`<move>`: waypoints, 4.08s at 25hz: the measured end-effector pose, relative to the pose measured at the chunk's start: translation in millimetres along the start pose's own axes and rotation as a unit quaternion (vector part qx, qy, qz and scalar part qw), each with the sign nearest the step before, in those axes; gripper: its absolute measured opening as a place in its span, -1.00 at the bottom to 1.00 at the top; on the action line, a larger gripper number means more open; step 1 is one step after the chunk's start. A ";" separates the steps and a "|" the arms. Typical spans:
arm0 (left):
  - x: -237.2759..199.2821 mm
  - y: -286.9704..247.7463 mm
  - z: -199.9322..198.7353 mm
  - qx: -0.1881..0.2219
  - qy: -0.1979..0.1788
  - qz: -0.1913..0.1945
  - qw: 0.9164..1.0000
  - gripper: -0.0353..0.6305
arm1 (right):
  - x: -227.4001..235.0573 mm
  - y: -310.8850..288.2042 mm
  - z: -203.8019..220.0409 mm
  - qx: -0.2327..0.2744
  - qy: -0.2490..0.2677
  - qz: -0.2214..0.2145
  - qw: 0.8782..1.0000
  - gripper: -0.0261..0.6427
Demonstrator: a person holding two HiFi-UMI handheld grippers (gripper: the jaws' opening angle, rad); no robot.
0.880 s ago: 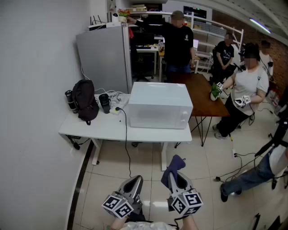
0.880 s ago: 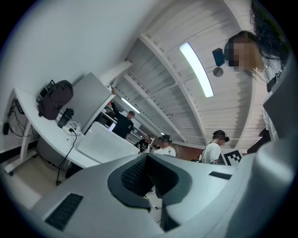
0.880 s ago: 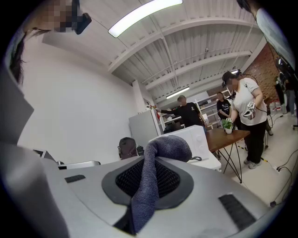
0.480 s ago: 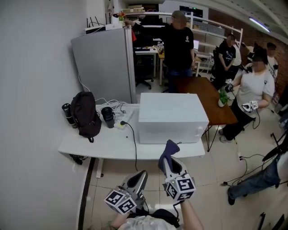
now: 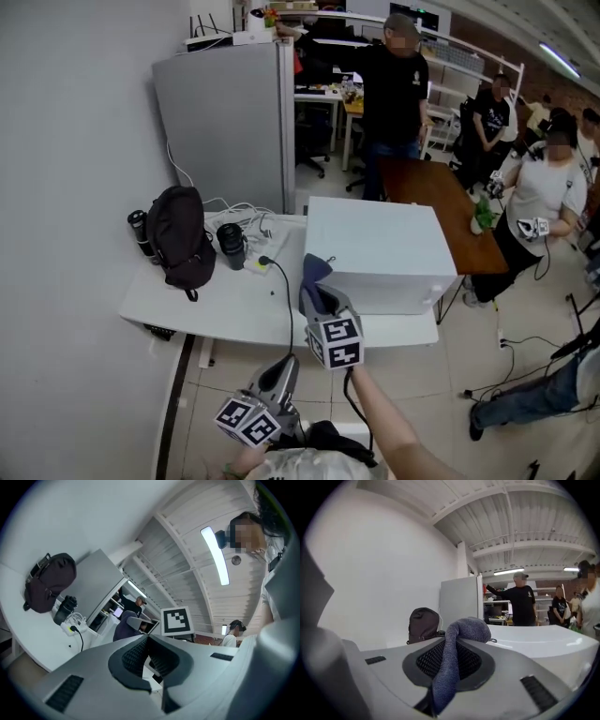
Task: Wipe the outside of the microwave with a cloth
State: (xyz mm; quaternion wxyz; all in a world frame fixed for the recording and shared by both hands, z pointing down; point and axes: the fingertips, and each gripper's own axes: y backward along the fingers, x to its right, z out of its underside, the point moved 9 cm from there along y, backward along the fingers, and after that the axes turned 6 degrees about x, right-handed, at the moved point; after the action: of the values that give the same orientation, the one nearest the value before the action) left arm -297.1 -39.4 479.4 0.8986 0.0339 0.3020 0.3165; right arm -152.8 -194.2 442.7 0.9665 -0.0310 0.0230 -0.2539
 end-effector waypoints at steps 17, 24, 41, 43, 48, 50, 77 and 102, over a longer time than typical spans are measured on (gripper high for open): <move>3.6 -69.4 13.7 0.016 0.020 0.003 1.000 -0.94 | 179.9 61.2 47.8 -0.076 0.057 0.142 0.985 -0.70; 7.9 -89.4 24.5 0.006 0.022 0.008 1.000 -0.94 | 284.6 144.9 74.1 -0.106 0.037 0.270 0.956 -0.70; -3.2 -78.2 20.7 0.014 0.006 -0.030 0.999 -0.94 | 95.1 67.2 103.0 -0.056 -0.011 0.040 0.998 -0.69; -5.2 -74.3 17.6 0.019 0.002 -0.036 0.999 -0.94 | 63.4 35.2 104.2 -0.060 0.004 -0.009 0.998 -0.69; -7.1 -66.7 14.5 0.020 -0.005 -0.040 0.999 -0.94 | 29.6 -26.2 115.4 -0.081 0.048 -0.052 0.994 -0.69; -8.2 -64.5 12.8 0.022 -0.005 -0.044 0.999 -0.94 | 32.6 -40.9 124.3 -0.084 0.050 -0.043 0.994 -0.69; -1.2 -76.1 27.6 -0.003 0.008 -0.020 1.000 -0.94 | 238.0 148.3 155.1 -0.123 -0.031 0.231 0.965 -0.69; -6.1 -53.5 17.0 0.013 -0.005 -0.057 0.998 -0.94 | 146.4 18.8 192.3 -0.200 -0.033 0.088 0.975 -0.69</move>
State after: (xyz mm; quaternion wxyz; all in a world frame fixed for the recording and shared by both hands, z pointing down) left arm -262.0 -83.4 483.0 0.9160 0.0299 0.3034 0.2608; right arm -4.7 -240.7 629.0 0.9594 -0.2304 0.0440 -0.1567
